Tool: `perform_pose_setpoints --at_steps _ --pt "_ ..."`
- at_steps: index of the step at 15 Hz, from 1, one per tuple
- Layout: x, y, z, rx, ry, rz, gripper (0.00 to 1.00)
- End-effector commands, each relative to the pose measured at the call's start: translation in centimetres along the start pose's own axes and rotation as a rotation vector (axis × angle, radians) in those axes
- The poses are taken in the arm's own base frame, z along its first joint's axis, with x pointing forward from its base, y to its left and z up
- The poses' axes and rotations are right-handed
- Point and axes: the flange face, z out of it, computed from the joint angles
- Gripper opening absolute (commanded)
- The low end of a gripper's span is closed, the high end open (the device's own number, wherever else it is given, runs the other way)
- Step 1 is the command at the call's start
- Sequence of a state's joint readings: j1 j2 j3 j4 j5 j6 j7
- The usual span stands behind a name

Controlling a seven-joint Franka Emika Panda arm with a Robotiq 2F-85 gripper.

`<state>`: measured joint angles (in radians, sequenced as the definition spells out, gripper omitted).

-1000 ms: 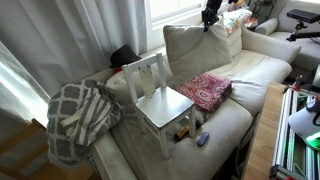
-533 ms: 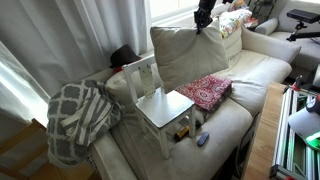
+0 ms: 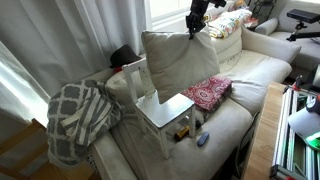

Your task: Pick up the white pillow and put it on the chair

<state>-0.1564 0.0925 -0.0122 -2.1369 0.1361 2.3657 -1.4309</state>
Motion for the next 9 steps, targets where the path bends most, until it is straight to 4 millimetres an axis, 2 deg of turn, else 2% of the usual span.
perform_pose_setpoints --at_steps 1,2,3,4,9 --pt "0.0 0.0 -0.1 0.000 -0.001 0.001 0.08" --pt "-0.1 0.0 -0.1 0.000 -0.001 0.002 0.08" --pt "-0.1 0.0 -0.1 0.000 -0.001 0.003 0.02" --pt "0.5 0.0 -0.1 -0.009 0.009 -0.012 0.02" --pt "6.5 -1.1 -0.5 -0.065 0.014 -0.111 0.02"
